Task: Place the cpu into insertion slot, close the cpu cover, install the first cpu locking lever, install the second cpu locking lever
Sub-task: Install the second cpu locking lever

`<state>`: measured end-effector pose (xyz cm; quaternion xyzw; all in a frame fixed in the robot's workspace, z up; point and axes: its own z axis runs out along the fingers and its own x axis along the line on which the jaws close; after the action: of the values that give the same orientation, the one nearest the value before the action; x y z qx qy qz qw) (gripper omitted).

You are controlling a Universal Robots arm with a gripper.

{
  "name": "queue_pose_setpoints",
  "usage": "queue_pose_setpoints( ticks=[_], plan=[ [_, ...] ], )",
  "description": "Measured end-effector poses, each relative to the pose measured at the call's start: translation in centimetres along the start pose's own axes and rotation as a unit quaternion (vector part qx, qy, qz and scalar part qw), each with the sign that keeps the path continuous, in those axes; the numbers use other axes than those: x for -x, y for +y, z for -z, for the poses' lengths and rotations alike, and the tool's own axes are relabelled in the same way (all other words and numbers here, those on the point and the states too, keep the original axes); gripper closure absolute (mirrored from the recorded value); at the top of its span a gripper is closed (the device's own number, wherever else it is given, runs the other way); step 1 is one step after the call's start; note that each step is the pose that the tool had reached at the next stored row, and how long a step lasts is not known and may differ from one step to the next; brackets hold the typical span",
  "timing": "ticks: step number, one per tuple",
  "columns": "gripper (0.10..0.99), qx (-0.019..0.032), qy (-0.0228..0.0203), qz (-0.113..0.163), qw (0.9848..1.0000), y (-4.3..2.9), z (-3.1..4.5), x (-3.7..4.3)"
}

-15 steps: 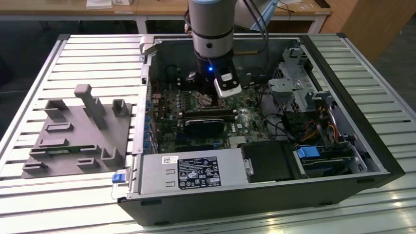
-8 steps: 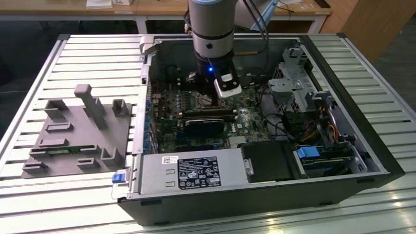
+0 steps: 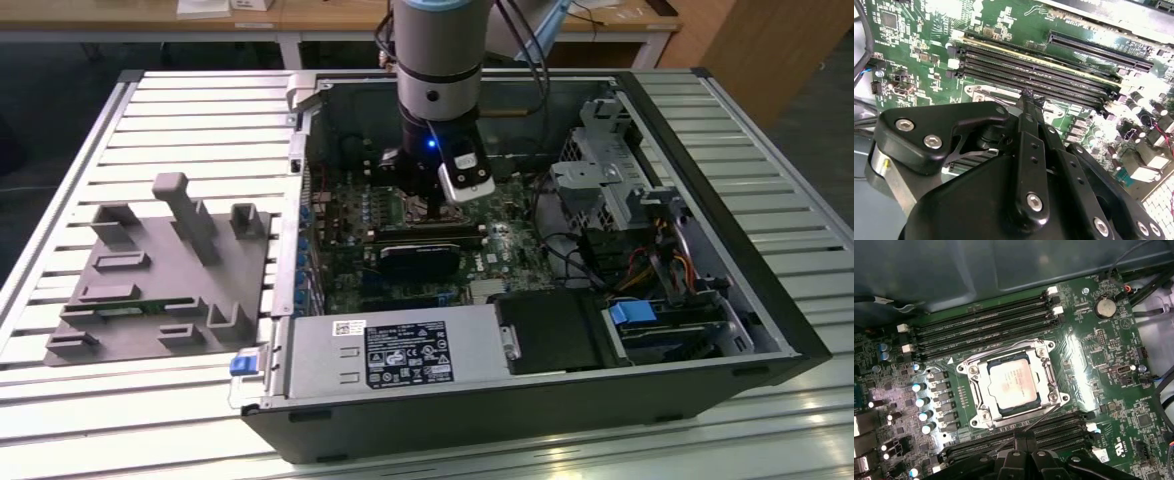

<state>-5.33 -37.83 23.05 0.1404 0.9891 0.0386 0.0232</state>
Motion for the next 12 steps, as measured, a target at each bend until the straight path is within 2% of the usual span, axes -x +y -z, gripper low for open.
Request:
queue_pose_setpoints(
  ticks=[3,6,12],
  plan=[
    [0.980,0.0004,-0.0003,0.003,1.0000,-0.02,0.00,-0.01],
    [0.980,0.0023,0.0009,0.019,0.9998,-0.03,-0.05,-0.02],
    [0.980,0.0130,0.0059,0.047,0.9988,-0.06,-0.34,-0.06]
  ],
)
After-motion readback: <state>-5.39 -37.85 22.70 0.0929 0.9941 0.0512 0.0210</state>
